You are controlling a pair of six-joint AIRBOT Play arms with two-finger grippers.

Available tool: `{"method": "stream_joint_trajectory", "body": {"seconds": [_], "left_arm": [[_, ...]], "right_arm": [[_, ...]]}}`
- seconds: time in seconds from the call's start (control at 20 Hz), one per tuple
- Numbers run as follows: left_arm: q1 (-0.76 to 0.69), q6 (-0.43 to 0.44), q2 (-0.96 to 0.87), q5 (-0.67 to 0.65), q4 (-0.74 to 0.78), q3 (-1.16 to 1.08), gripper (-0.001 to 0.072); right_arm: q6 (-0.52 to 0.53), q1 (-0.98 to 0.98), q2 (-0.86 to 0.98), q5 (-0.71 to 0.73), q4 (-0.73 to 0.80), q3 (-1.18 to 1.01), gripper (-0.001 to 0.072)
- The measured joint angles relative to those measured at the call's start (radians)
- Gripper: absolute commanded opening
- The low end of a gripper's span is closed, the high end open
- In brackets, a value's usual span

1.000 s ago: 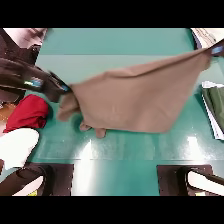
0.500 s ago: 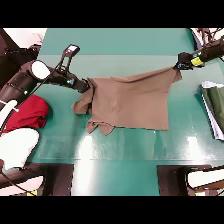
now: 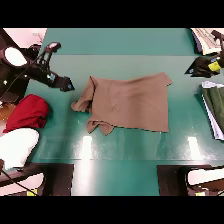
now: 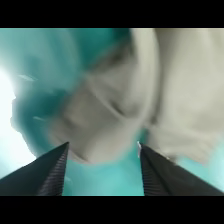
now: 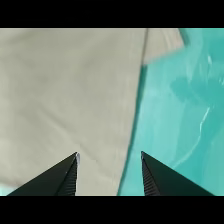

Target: Fold the shirts.

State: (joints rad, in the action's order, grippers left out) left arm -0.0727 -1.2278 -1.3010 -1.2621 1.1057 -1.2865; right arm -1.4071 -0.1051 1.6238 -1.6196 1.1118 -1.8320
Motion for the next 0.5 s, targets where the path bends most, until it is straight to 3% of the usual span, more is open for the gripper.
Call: {"method": "stream_joint_trajectory", "body": {"seconds": [0.3,0.5], "left_arm": [[-0.05,0.037,0.058,0.05,-0.185,0.364,0.0525],[-0.119,0.091,0.068,0.17,-0.289,0.534,0.0525]], "right_arm": [[0.057,-0.029,-0.169,0.014,-0.052,0.27,0.0439],[0.08,-0.033,-0.297,0.084,-0.066,0.497,0.0438]]}}
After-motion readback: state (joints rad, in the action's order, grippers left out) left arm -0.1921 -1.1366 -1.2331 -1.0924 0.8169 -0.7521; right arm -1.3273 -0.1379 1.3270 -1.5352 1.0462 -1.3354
